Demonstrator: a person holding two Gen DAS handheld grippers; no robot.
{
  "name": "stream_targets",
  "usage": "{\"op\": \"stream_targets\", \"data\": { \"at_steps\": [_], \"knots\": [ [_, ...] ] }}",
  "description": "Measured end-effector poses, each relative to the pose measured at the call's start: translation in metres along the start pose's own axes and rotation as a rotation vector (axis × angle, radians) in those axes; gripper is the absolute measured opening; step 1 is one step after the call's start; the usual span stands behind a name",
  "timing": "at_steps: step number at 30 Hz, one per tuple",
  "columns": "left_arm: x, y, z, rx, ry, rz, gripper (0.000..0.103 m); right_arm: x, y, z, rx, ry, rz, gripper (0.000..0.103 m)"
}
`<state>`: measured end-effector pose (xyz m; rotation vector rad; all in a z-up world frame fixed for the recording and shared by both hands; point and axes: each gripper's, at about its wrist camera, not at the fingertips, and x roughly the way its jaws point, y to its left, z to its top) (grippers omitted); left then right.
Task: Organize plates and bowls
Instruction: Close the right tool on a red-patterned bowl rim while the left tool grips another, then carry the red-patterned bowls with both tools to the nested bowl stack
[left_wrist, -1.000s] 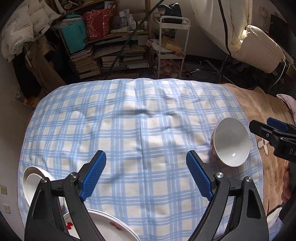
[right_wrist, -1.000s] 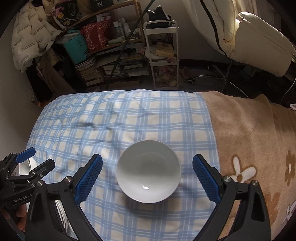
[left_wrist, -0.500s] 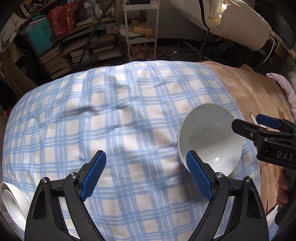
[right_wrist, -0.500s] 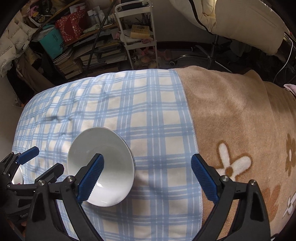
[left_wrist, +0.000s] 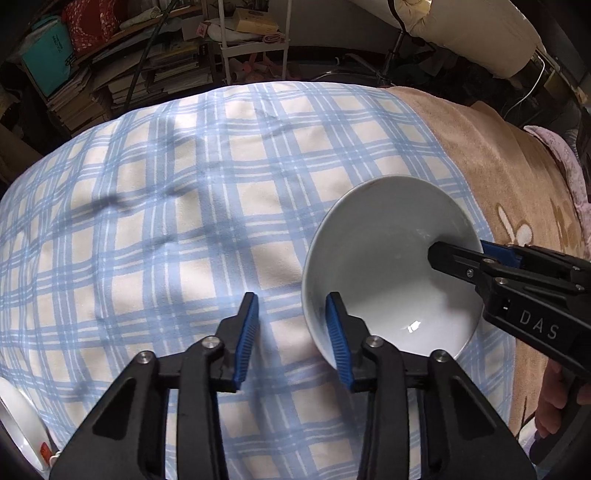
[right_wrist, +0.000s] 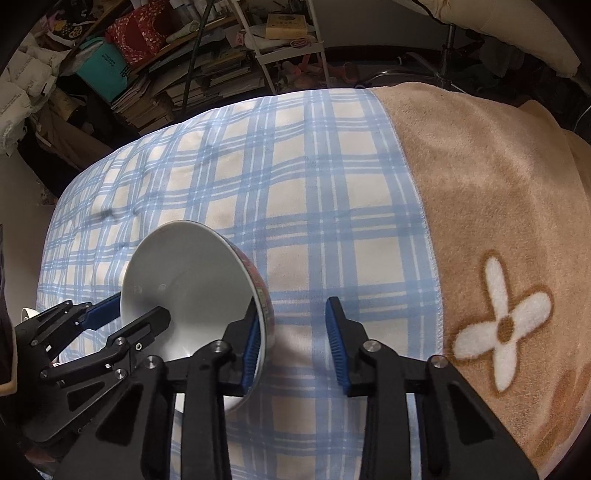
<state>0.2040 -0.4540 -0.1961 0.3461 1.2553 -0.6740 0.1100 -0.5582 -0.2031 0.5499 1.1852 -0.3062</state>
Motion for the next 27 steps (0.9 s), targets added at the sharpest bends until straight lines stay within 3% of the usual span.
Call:
{"op": "stream_targets", "data": {
  "at_steps": [2, 4, 7, 14, 27],
  "knots": [
    [0.001, -0.005, 0.0, 0.015, 0.025, -0.042, 0.012, -0.001, 0.001, -0.001, 0.016, 0.005, 0.038, 0.014],
    [-0.002, -0.009, -0.002, 0.03, 0.005, -0.022, 0.012, -0.002, 0.007, -0.003, 0.008, 0.002, 0.042, 0.008],
    [-0.004, -0.005, -0.005, 0.008, 0.002, -0.03, 0.011, -0.007, 0.016, -0.006, -0.028, -0.021, 0.007, 0.008],
    [-0.024, 0.005, -0.012, -0.006, -0.014, -0.007, 0.01, -0.014, 0.029, -0.013, -0.033, -0.014, 0.022, 0.008],
    [-0.086, 0.057, -0.043, -0.077, -0.056, 0.032, 0.01, -0.046, 0.099, -0.031, -0.118, -0.053, 0.037, 0.008]
  ]
}}
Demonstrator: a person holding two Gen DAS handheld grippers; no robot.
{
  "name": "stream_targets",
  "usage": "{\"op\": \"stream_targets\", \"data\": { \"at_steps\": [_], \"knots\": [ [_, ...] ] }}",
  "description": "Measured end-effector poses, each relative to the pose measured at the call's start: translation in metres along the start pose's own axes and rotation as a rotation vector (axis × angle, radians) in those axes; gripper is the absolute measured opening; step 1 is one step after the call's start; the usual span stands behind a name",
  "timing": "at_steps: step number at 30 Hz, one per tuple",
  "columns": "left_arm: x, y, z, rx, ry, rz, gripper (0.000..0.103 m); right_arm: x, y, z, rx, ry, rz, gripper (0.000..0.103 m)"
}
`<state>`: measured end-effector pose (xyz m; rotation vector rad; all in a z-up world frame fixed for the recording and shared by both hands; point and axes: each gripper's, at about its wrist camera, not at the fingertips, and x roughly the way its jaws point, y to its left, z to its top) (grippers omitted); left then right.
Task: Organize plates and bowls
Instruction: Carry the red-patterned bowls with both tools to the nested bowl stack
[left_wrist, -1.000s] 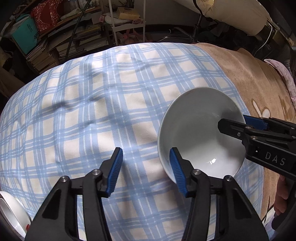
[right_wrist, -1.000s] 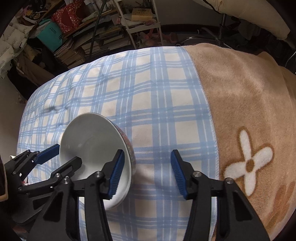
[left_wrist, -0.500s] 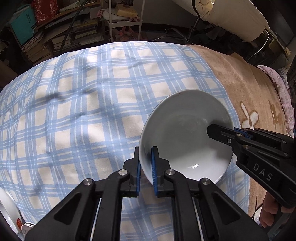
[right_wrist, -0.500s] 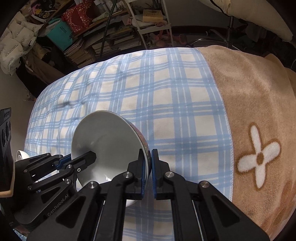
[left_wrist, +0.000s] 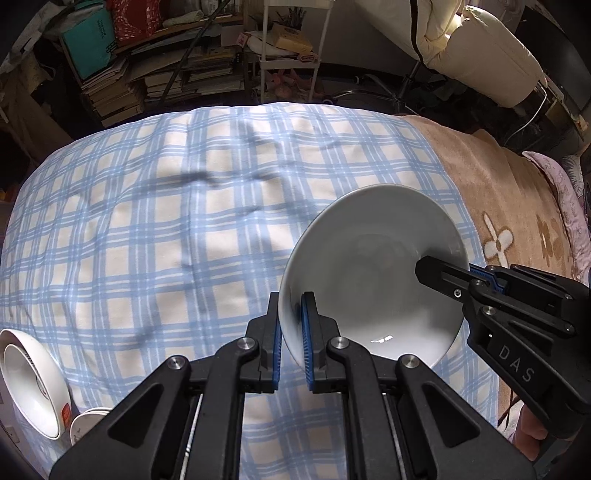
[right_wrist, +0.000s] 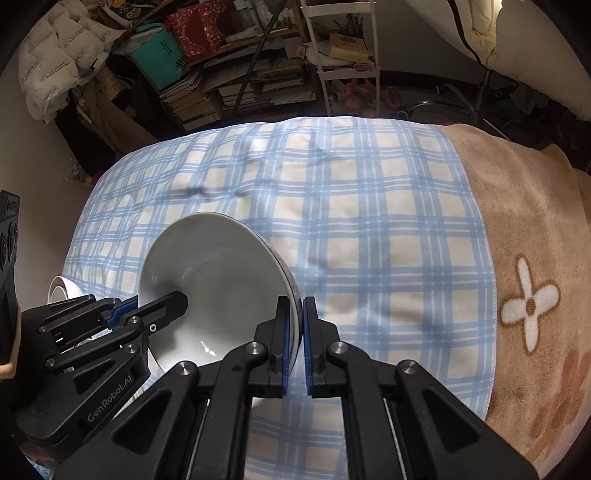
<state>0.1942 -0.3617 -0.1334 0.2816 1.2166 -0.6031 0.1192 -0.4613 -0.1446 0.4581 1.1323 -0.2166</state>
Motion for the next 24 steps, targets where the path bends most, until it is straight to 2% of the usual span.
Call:
{"op": "stream_targets", "data": {
  "at_steps": [7, 16, 24],
  "knots": [
    [-0.039, 0.052, -0.029, -0.056, -0.037, 0.039, 0.01, -0.007, 0.061, -0.01, -0.059, -0.009, 0.051, 0.008],
    [-0.095, 0.139, -0.077, -0.184, -0.083, 0.113, 0.01, -0.011, 0.17, -0.024, -0.193, -0.024, 0.115, 0.008],
    [-0.138, 0.204, -0.113, -0.259, -0.125, 0.178, 0.01, -0.011, 0.254, -0.04, -0.278, -0.028, 0.164, 0.008]
  ]
}}
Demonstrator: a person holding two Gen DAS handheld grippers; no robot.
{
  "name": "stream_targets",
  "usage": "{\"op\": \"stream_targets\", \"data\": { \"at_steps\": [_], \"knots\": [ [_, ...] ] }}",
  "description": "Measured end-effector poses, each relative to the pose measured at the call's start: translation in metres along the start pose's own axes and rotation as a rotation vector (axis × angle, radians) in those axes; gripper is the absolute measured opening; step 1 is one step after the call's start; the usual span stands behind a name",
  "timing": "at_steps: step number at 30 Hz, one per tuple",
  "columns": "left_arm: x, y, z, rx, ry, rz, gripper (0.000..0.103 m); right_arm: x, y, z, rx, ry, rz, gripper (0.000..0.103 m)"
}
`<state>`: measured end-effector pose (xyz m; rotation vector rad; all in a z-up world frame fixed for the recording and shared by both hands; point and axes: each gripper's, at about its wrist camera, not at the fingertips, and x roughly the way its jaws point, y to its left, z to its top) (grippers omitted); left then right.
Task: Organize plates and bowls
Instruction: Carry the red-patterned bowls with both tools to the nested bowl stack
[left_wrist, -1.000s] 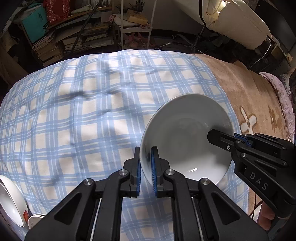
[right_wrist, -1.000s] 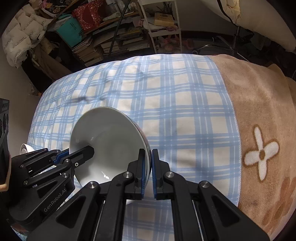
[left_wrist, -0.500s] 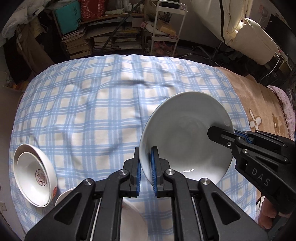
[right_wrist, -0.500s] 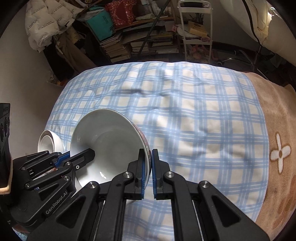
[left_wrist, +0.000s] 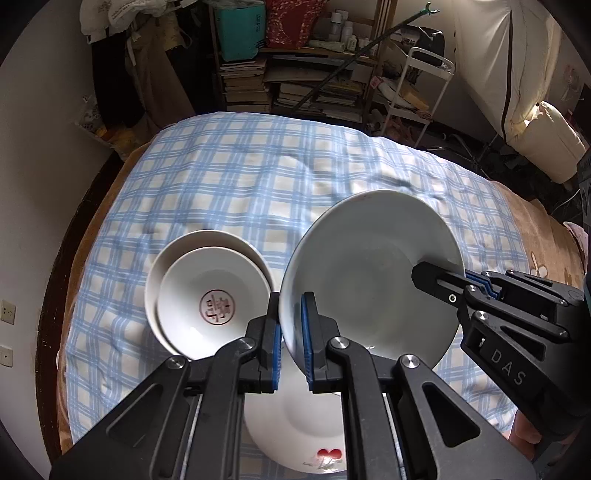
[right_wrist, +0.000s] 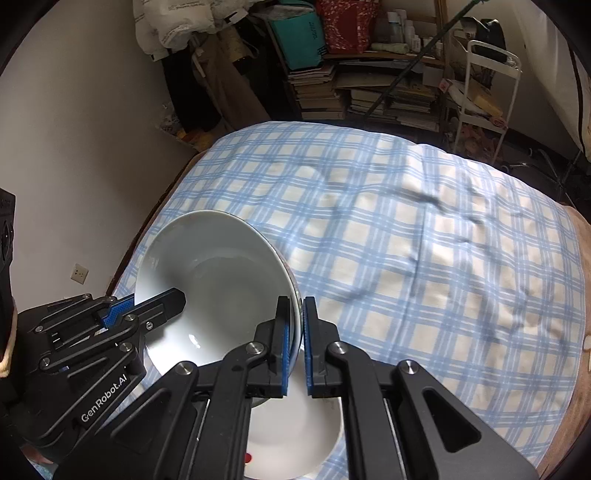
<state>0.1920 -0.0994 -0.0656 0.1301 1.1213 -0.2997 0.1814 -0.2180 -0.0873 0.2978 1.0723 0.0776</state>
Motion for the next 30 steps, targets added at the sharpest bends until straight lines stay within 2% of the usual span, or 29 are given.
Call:
{"op": "stream_targets", "data": {
  "at_steps": [8, 16, 30],
  "knots": [
    [-0.013, 0.062, -0.022, -0.07, 0.002, 0.009, 0.01, 0.009, 0.062, 0.0, -0.064, -0.006, 0.027, 0.008],
    [-0.016, 0.1, -0.041, -0.126, -0.007, 0.008, 0.01, 0.021, 0.101, -0.004, -0.117, 0.004, 0.039, 0.008],
    [0.002, 0.114, -0.048, -0.148, -0.049, 0.006, 0.011, 0.039, 0.112, -0.005, -0.166, -0.01, 0.038, 0.008]
  ]
}}
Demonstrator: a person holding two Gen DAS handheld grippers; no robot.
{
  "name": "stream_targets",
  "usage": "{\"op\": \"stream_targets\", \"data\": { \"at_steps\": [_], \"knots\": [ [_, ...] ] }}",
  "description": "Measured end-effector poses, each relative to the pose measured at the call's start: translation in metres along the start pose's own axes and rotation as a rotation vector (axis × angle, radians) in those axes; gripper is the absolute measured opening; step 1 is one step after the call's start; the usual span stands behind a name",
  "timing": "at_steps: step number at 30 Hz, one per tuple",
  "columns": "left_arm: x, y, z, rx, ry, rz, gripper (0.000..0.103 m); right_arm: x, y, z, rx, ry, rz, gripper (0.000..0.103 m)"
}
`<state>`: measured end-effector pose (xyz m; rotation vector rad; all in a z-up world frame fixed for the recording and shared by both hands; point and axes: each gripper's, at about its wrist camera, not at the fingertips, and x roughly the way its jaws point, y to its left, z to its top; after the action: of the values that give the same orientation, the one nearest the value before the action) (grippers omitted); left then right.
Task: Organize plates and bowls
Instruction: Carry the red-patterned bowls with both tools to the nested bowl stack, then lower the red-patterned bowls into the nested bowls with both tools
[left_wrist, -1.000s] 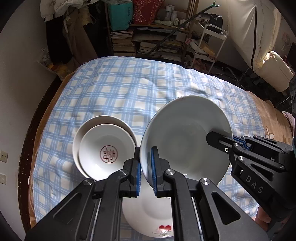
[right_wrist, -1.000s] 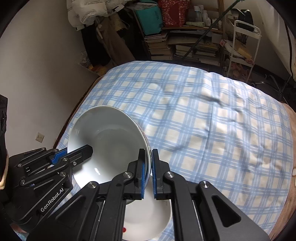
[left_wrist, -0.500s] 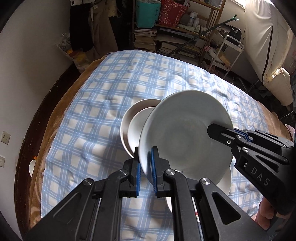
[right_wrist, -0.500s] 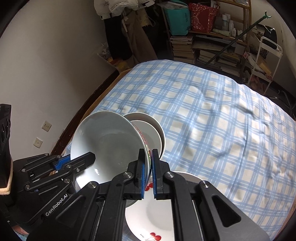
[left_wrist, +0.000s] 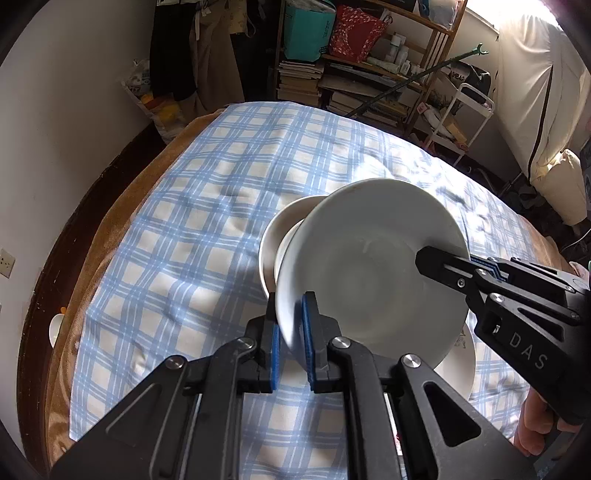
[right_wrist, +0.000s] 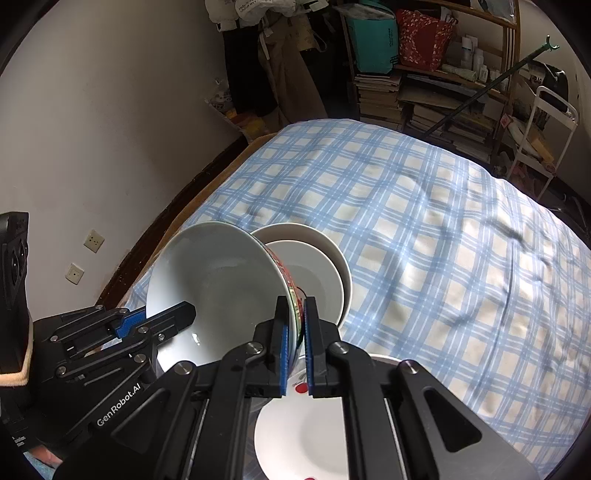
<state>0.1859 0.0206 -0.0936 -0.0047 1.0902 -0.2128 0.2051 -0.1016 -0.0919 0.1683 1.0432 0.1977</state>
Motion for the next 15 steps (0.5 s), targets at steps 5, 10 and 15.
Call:
{"op": "stream_targets", "data": {
  "at_steps": [5, 10, 15],
  "knots": [
    [0.006, 0.003, 0.008, -0.014, -0.003, -0.001, 0.011, 0.011, -0.008, 0.002, 0.019, -0.005, 0.03, 0.008],
    [0.017, 0.0, 0.01, 0.013, 0.014, 0.027, 0.011, 0.025, -0.013, -0.001, 0.026, 0.013, 0.039, 0.009],
    [0.029, 0.004, 0.016, -0.002, 0.029, 0.015, 0.011, 0.035, -0.021, 0.001, 0.042, 0.015, 0.058, 0.009]
  ]
}}
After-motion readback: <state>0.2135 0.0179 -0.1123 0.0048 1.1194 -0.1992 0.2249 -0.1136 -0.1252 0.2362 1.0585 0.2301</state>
